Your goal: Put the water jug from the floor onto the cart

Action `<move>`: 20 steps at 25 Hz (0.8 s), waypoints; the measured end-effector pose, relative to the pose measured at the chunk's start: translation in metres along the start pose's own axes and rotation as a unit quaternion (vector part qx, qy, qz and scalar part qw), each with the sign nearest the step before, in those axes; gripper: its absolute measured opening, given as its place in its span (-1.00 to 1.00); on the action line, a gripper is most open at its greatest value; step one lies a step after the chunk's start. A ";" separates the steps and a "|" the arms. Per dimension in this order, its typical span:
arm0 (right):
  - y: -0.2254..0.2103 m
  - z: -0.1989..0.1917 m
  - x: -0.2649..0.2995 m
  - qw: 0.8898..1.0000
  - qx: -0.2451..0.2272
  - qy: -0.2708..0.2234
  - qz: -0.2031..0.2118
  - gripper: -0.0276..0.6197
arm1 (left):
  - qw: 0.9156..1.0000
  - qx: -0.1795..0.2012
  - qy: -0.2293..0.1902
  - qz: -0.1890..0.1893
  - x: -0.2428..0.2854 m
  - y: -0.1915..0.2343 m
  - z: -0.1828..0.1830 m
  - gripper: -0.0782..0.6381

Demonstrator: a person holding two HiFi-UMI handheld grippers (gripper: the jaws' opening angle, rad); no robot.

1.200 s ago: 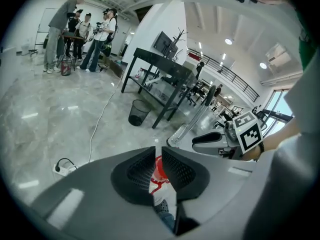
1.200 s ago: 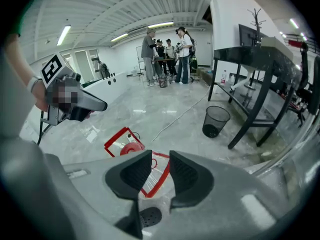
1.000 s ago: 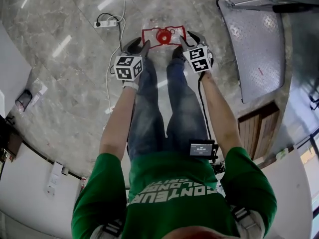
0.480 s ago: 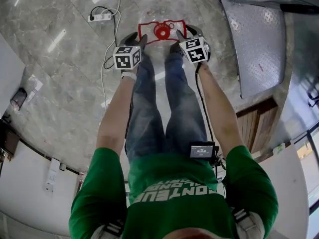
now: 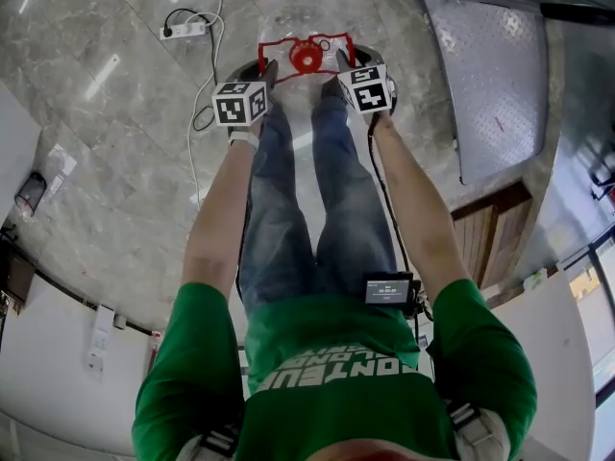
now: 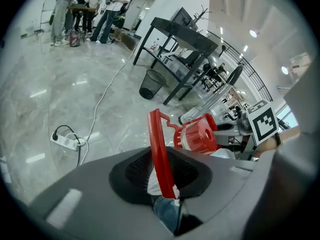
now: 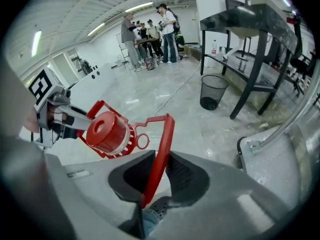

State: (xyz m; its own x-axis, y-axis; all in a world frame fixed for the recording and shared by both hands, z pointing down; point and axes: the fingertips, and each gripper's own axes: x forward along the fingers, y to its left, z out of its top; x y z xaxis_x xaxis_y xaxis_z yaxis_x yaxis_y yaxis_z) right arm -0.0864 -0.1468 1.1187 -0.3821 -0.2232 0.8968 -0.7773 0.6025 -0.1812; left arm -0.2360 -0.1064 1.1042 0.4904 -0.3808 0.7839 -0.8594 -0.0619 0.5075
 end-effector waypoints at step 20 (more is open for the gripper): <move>0.015 0.035 -0.054 0.999 -0.013 -0.043 0.023 -0.80 | 0.997 -0.048 -0.040 -0.044 -0.048 -0.038 0.029 -0.60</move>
State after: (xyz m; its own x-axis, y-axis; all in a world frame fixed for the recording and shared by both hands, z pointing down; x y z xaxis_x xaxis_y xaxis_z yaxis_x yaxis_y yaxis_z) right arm -0.0949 -0.1524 1.0536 -0.4598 -0.2592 0.8494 -0.7447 0.6336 -0.2098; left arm -0.2306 -0.1122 1.0370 0.5475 -0.4505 0.7052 -0.7933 -0.0115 0.6087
